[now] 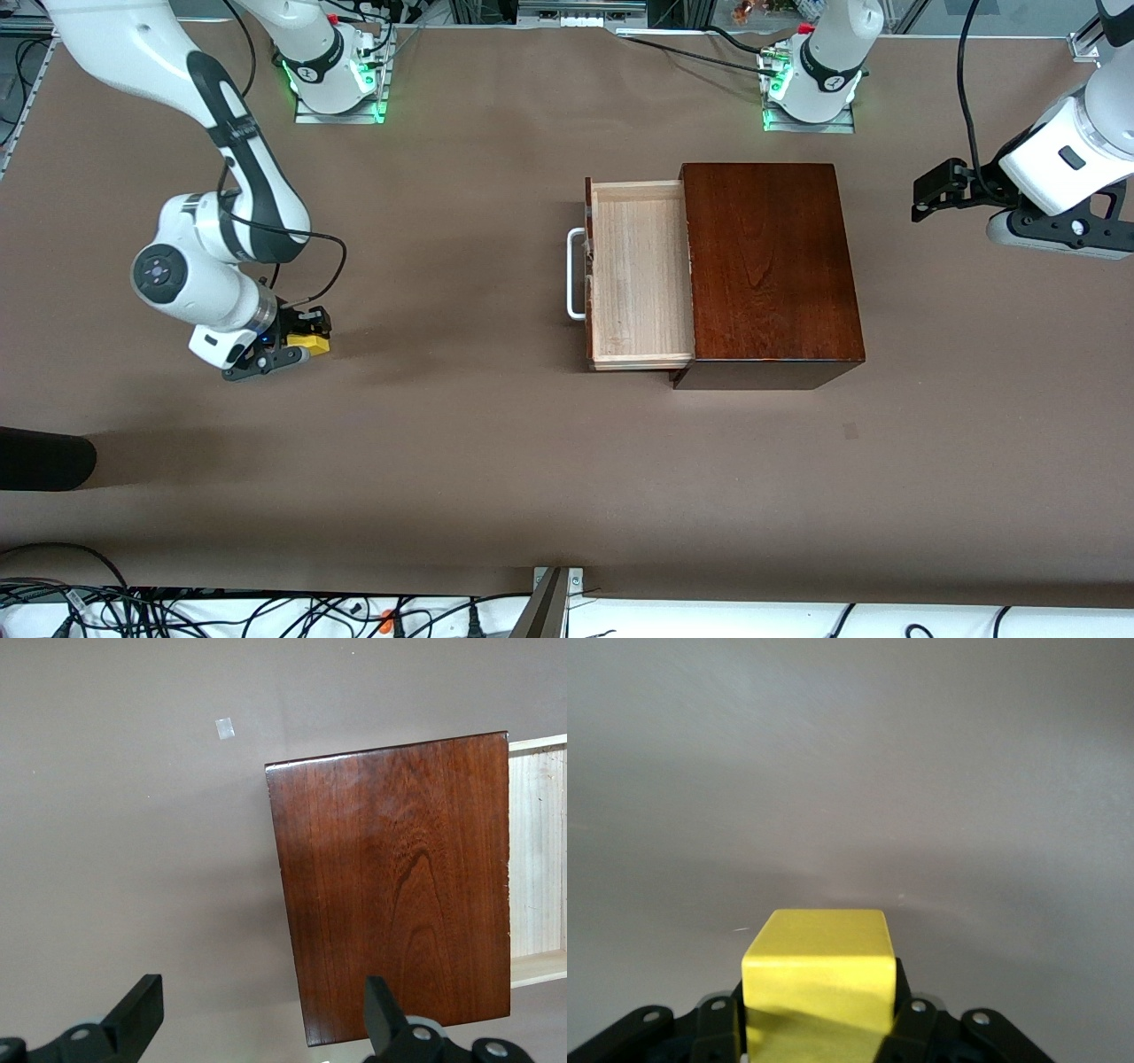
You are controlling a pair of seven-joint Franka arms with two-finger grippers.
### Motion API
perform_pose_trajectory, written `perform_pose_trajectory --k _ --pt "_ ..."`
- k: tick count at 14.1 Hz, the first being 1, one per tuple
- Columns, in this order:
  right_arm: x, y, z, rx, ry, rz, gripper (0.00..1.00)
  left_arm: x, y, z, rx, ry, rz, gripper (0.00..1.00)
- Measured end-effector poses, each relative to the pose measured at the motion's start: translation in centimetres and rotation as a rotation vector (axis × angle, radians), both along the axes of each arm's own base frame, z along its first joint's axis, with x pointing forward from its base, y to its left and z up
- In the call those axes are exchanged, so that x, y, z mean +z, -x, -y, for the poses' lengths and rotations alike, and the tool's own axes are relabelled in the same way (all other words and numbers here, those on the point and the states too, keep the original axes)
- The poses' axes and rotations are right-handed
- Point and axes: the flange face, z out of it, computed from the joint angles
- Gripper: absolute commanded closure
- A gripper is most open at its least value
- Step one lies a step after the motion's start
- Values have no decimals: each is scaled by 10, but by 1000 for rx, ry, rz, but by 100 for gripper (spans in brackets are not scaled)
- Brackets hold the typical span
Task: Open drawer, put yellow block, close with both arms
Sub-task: 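Grasp the yellow cube with the right gripper, then carry the yellow cube over the open drawer with the right gripper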
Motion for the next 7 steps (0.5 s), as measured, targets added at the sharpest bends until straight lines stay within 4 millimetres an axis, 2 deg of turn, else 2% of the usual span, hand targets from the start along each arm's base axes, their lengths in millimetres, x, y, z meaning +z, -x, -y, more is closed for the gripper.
perform_pose_trajectory --k 3,5,7 --pt "61 -13 -57 -81 -12 -58 91 0 0 -1 1 0 0 0" --pt "91 -9 -111 -164 -28 -75 91 0 0 -1 1 0 0 0" --pt "110 3 -170 -223 -48 -79 91 0 0 -1 2 0 0 0"
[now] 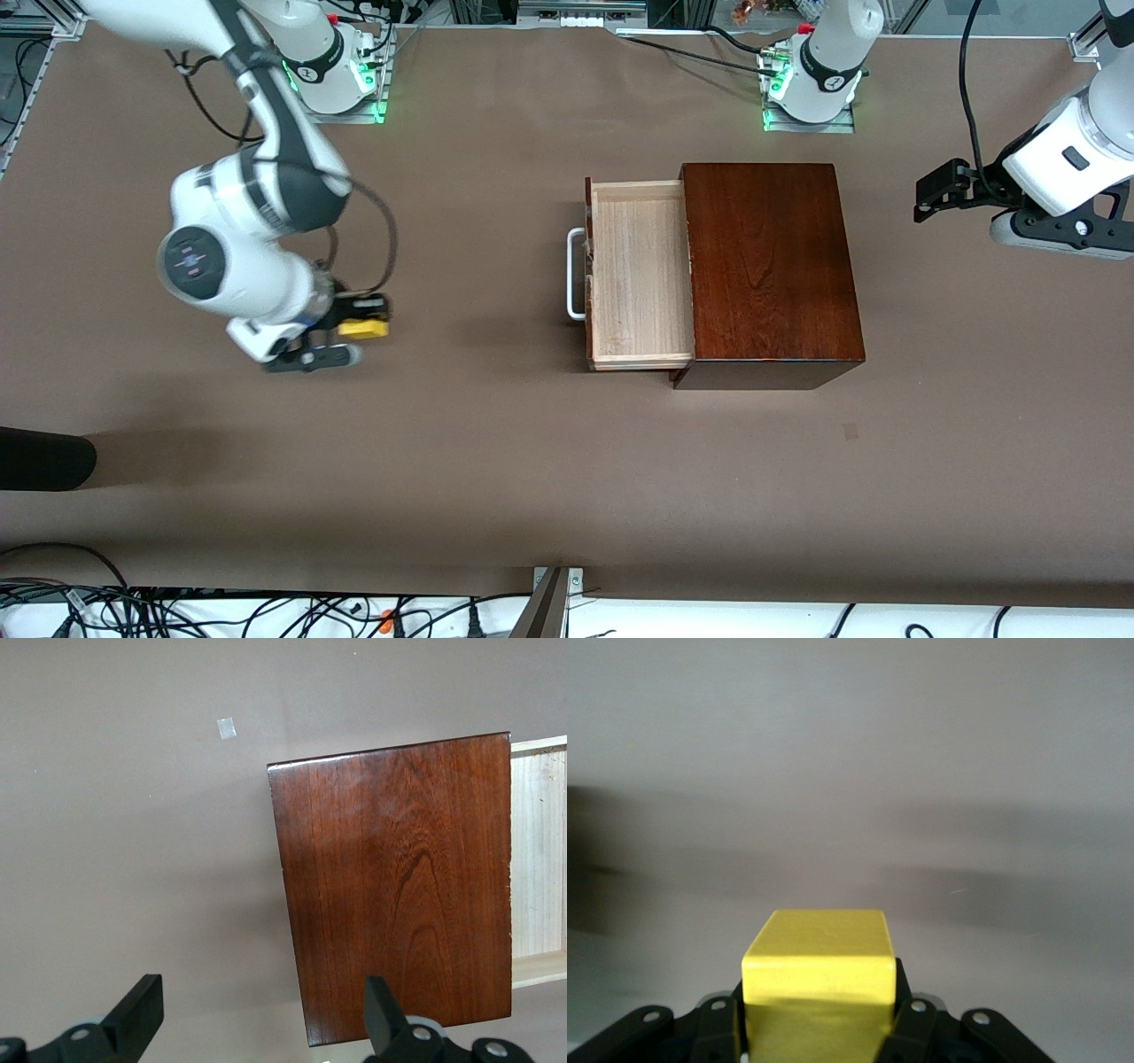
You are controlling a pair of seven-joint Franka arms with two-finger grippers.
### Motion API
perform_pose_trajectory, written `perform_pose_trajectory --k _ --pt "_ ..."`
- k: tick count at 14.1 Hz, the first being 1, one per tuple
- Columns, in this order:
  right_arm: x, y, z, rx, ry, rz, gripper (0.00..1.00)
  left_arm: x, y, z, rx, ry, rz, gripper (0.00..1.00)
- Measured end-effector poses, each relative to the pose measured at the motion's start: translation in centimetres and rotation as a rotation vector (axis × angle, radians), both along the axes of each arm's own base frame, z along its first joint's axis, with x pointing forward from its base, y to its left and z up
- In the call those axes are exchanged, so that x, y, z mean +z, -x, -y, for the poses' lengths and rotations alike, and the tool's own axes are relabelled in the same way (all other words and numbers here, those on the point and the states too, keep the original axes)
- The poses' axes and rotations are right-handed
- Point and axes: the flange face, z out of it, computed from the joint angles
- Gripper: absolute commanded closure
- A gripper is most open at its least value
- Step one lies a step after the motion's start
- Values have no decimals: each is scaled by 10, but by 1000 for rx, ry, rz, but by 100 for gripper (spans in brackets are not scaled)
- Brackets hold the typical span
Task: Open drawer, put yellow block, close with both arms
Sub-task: 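Carry the yellow cube over the open drawer with the right gripper, then lower the cube into the drawer and open the right gripper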
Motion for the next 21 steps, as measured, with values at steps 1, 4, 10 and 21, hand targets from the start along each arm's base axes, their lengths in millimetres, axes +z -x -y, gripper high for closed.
perform_pose_trajectory --k 1,4,10,21 --pt "7 10 -31 -23 -9 -2 91 0 0 0 0 0 0 0" --pt "29 48 -121 -101 -53 -24 91 0 0 1 -2 0 0 0" --pt "62 149 -266 -220 -66 -40 90 0 0 2 -1 0 0 0" --pt "-33 167 -332 -767 -56 -106 91 0 0 3 -3 0 1 0"
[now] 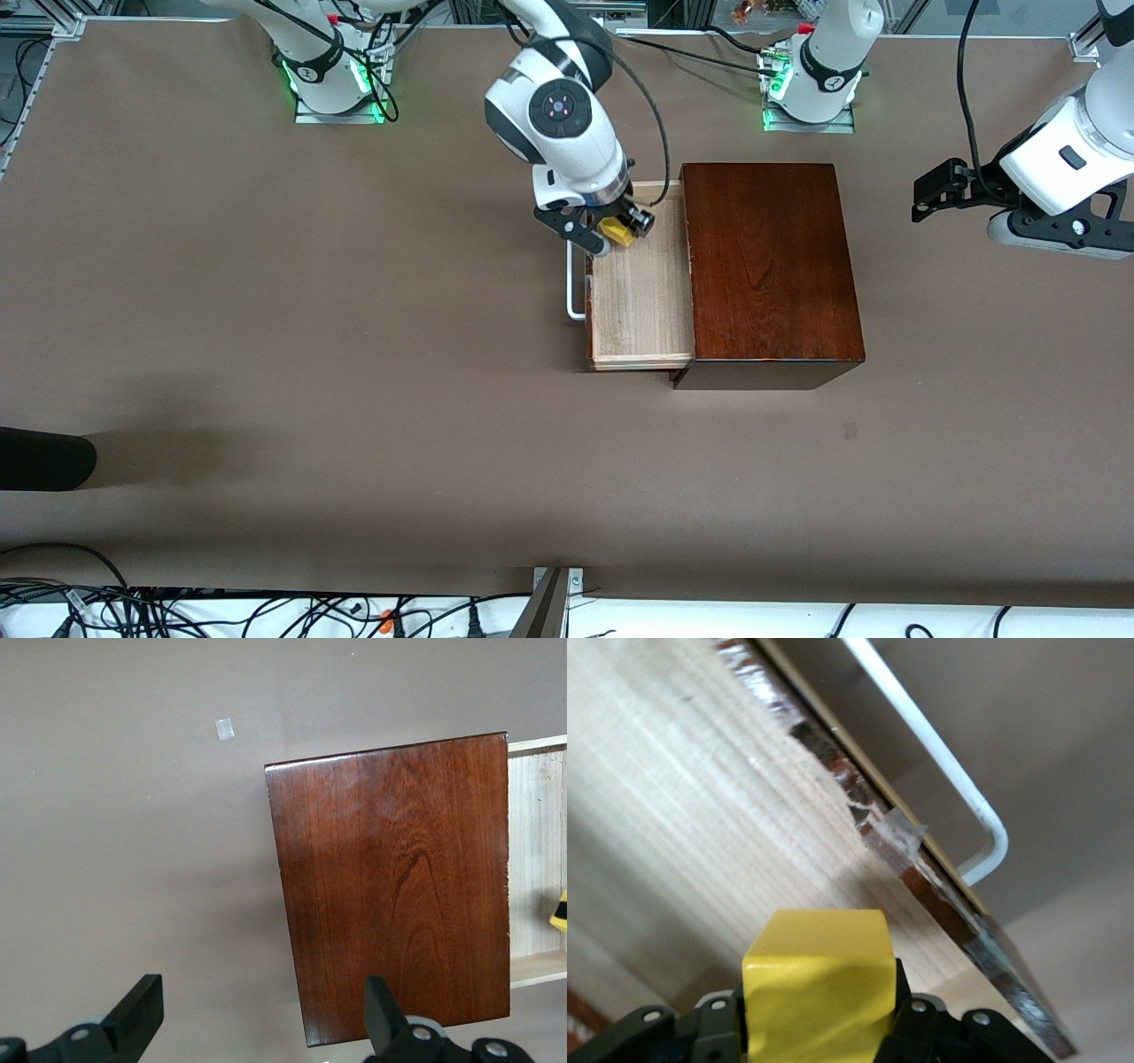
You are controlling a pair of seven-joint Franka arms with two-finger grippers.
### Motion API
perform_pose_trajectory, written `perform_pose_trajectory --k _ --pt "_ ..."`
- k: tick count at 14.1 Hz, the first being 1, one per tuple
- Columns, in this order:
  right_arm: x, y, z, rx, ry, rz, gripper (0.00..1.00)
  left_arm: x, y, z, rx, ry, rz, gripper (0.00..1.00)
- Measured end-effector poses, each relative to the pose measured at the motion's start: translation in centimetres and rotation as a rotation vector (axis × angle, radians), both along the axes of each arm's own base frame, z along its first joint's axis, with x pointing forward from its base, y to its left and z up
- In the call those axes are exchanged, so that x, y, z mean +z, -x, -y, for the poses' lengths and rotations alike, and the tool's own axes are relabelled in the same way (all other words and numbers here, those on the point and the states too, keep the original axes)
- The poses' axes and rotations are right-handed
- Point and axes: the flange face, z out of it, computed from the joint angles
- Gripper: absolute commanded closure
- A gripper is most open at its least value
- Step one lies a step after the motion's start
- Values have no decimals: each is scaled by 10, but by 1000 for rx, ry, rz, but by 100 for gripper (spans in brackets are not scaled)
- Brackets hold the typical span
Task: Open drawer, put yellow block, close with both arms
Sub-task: 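Lower the cube into the drawer and open the right gripper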
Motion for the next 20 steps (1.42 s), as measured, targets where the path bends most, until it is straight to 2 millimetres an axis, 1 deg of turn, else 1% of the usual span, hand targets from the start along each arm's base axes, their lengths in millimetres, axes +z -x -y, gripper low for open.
perform_pose_trajectory --k 3,5,8,9,10,11,14,17,18,19,20 --pt "-9 -7 -4 -201 15 -61 91 0 0 1 -2 0 1 0" --pt "-15 -9 -4 -289 34 -81 91 1 1 1 -2 0 2 0" --pt "-32 -11 -4 -393 67 -89 90 1 1 1 -2 0 2 0" --pt "-38 -11 -5 -406 69 -91 83 1 1 1 -2 0 3 0" --pt "-42 -9 -6 -411 71 -94 51 2 1 1 -2 0 3 0" --pt "-45 -8 -8 -412 73 -95 1 2 1 1 -1 0 4 0" --pt "-43 -8 -9 -407 75 -80 0 2 1 0 0 0 4 0" --pt "-32 -12 -11 -402 66 -57 0 2 1 0 -1 0 4 0" --pt "-25 -14 -11 -400 68 -54 0 2 1 0 -1 0 4 0" --pt "-11 -16 -9 -399 71 -51 0 2 1 0 -1 0 4 0" --pt "9 -20 -6 -401 70 -44 0 2 1 0 -1 0 4 0"
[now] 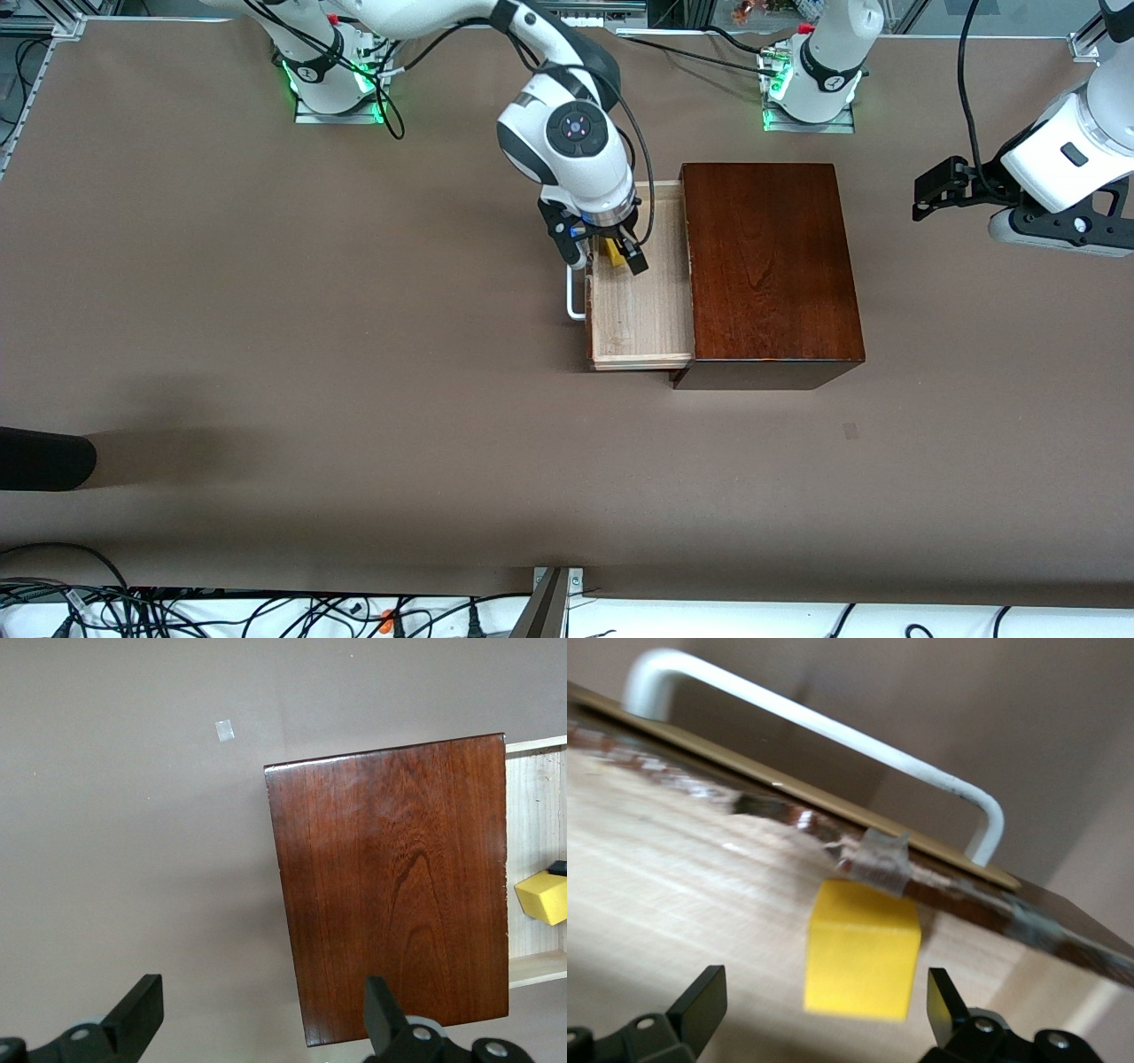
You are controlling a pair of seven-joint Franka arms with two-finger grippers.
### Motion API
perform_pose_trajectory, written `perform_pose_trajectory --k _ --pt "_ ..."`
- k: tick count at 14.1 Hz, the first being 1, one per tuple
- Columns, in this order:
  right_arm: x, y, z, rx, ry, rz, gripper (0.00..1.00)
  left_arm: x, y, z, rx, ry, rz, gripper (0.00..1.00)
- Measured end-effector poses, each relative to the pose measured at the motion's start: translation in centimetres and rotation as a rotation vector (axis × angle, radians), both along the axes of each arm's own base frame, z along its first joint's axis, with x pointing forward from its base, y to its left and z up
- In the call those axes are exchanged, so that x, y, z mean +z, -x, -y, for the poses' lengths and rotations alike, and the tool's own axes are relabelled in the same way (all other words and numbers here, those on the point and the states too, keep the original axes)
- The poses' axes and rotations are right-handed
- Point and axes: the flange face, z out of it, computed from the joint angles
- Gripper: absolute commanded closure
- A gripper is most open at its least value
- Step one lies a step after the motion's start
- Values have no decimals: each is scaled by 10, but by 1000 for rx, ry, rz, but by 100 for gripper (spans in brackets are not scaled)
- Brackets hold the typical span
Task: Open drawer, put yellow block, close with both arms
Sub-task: 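Lower the cube into the drawer and open the right gripper, then withdraw the right gripper while the left gripper reaches the drawer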
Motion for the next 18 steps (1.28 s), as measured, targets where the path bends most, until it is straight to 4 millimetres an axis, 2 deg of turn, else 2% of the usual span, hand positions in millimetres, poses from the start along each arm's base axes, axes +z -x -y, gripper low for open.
perform_pose_trajectory --k 3,4,6,9,13,16,18 --pt "68 -19 24 46 21 19 0 2 0 0 0 0 3 0" --pt "84 -27 36 91 29 29 0 2 0 0 0 0 4 0" --pt "102 -49 67 207 42 59 0 4 0 1 -1 1 10 0" --pt "106 -88 125 397 99 74 0 11 1 9 -17 6 29 0" --pt "109 -141 211 626 182 111 0 22 7 55 -98 22 52 0" --pt "114 -167 276 790 193 93 0 25 21 109 -199 32 57 0" --pt "120 -182 331 905 180 72 0 27 33 148 -271 40 63 0"
